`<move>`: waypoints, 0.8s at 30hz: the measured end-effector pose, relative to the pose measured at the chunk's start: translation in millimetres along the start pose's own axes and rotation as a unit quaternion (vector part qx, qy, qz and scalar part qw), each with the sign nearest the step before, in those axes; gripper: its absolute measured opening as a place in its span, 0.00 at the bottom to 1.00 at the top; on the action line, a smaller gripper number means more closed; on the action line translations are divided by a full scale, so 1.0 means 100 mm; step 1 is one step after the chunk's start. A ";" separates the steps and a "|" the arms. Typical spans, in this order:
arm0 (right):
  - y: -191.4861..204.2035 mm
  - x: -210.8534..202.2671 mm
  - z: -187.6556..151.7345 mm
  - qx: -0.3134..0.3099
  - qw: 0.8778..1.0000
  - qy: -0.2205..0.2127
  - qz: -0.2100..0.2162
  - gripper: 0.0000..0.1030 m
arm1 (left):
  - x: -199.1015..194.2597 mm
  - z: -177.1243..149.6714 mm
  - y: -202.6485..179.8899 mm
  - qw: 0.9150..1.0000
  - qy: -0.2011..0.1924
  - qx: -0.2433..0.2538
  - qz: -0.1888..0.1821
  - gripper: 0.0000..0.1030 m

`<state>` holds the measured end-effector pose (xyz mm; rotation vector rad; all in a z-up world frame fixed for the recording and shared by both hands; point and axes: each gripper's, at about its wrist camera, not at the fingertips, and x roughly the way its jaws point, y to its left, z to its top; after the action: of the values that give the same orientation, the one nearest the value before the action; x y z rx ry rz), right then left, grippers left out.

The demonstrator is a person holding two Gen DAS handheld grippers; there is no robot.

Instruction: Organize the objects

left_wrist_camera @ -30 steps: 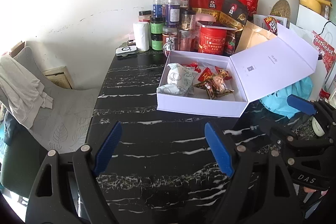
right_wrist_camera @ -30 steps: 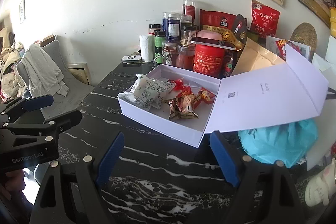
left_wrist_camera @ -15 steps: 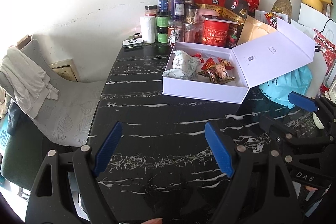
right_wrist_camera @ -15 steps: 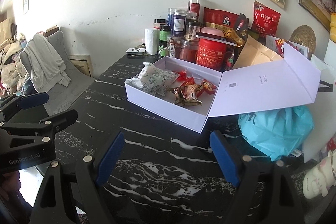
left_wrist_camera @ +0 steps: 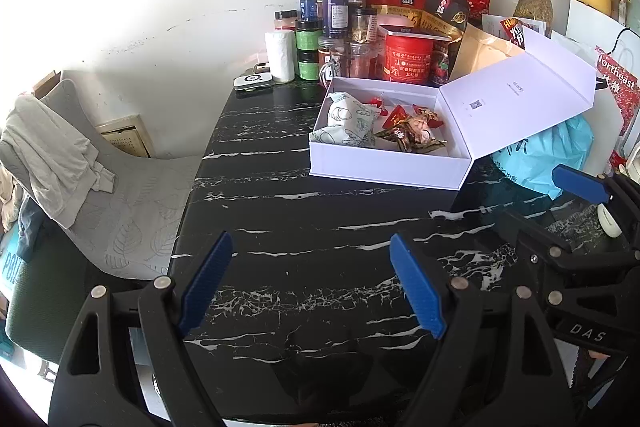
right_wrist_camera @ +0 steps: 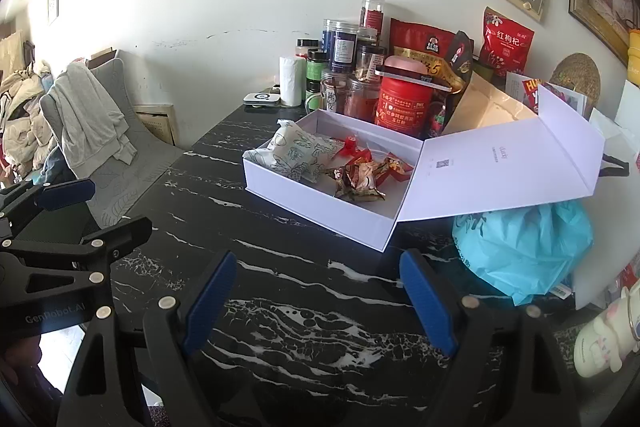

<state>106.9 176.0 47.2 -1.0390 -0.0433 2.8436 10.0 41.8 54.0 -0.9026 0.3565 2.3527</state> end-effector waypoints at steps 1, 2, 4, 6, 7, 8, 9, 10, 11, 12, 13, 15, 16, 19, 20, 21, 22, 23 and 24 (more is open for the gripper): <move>0.00 0.00 0.00 0.000 1.000 0.000 0.000 0.82 | 0.00 0.00 0.00 1.000 0.000 0.000 0.000 0.78; 0.00 0.00 0.00 0.000 1.000 0.000 0.000 0.82 | 0.00 0.00 0.00 1.000 0.000 0.000 0.001 0.78; 0.00 0.00 0.00 0.000 1.000 0.000 0.000 0.82 | 0.00 0.00 0.00 1.000 -0.001 0.001 0.000 0.78; 0.00 -0.01 -0.01 0.000 1.000 -0.001 0.000 0.82 | 0.00 -0.01 0.00 1.000 -0.001 0.000 0.000 0.78; 0.00 -0.01 -0.01 0.001 1.000 0.000 0.000 0.82 | 0.00 -0.01 0.00 1.000 -0.001 0.001 0.000 0.78; 0.00 -0.01 -0.01 0.001 1.000 0.000 0.000 0.82 | 0.00 -0.01 0.00 1.000 -0.001 0.001 0.000 0.78; 0.00 -0.01 -0.01 0.001 1.000 0.000 0.000 0.82 | 0.00 -0.01 0.00 1.000 -0.001 0.000 -0.001 0.78; 0.00 0.00 -0.01 0.000 1.000 0.001 0.000 0.82 | 0.00 -0.01 0.00 1.000 -0.001 0.000 -0.001 0.78; 0.00 0.00 -0.01 0.000 1.000 0.002 0.000 0.82 | 0.00 -0.01 0.00 1.000 0.000 -0.001 0.000 0.78; 0.00 0.00 -0.01 0.000 1.000 0.002 0.000 0.82 | 0.00 -0.01 0.00 1.000 0.000 -0.002 -0.001 0.78; 0.00 0.00 -0.01 0.000 1.000 0.002 0.001 0.82 | 0.00 -0.01 0.01 1.000 0.000 -0.002 -0.003 0.78; 0.00 0.02 -0.01 -0.001 1.000 0.004 -0.001 0.82 | 0.00 -0.02 0.01 1.000 0.000 -0.002 -0.003 0.78; 0.00 0.02 -0.01 -0.001 1.000 0.004 -0.001 0.82 | 0.00 -0.02 0.01 1.000 0.000 -0.001 -0.003 0.78; 0.00 0.03 -0.01 -0.001 1.000 0.006 -0.001 0.82 | 0.00 -0.02 0.01 1.000 0.000 -0.002 -0.005 0.78; 0.00 0.03 -0.01 -0.001 1.000 0.006 -0.001 0.82 | 0.00 -0.02 0.01 1.000 0.000 -0.002 -0.005 0.78; 0.01 0.03 -0.01 -0.001 1.000 0.006 -0.001 0.82 | 0.00 -0.02 0.01 1.000 0.000 -0.002 -0.004 0.78; 0.01 0.03 -0.01 -0.002 1.000 0.006 -0.001 0.82 | 0.00 -0.03 0.01 1.000 0.001 -0.002 -0.004 0.78; 0.01 0.03 -0.02 -0.002 1.000 0.007 -0.001 0.82 | 0.01 -0.03 0.01 1.000 0.001 -0.002 -0.004 0.78; 0.01 0.04 -0.01 -0.003 1.000 0.007 -0.001 0.82 | 0.01 -0.03 0.01 1.000 0.002 -0.002 -0.005 0.78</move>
<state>104.8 175.5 43.5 -1.0598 -0.0508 2.8359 10.1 40.1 51.3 -0.9091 0.3492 2.3436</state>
